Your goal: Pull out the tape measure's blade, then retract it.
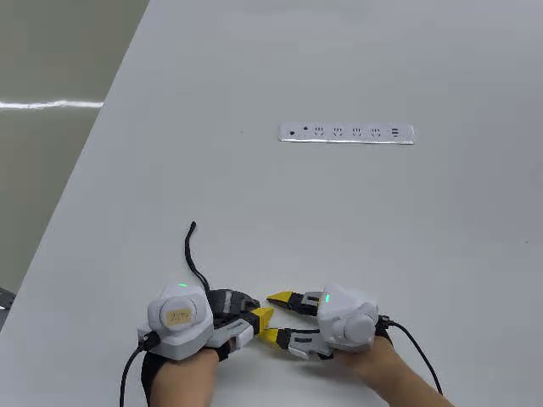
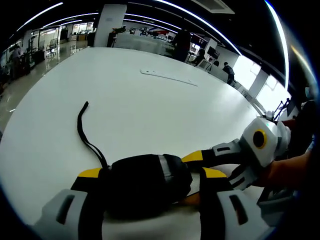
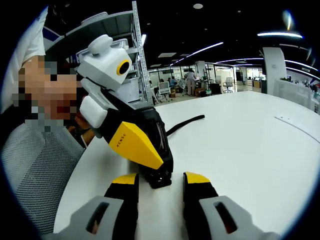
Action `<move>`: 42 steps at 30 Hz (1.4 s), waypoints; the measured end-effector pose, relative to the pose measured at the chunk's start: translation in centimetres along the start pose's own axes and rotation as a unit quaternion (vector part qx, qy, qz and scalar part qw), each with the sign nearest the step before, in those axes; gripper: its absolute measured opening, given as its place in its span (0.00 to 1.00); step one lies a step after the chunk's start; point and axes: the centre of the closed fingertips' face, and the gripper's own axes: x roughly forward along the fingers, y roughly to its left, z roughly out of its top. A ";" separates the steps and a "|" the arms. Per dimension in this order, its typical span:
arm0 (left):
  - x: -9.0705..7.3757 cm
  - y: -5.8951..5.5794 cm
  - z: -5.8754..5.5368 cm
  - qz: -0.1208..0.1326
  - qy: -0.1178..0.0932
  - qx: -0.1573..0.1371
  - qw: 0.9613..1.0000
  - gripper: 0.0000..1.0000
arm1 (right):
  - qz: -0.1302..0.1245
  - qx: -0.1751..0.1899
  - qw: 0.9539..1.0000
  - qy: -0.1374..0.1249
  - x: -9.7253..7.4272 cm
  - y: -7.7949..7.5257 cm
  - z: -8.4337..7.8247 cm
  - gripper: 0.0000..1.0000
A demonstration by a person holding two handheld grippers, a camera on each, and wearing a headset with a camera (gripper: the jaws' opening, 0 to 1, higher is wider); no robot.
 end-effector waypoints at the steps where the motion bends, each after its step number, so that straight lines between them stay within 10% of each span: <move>1: 0.0 0.0 0.0 0.000 0.000 0.000 1.000 0.76 | 0.000 0.001 1.000 0.000 0.0 0.0 0.0 0.35; 42: -1.2 -0.6 -0.5 -0.046 -0.012 0.064 0.997 0.75 | -0.033 0.051 0.998 -0.016 -2.4 0.2 0.3 0.41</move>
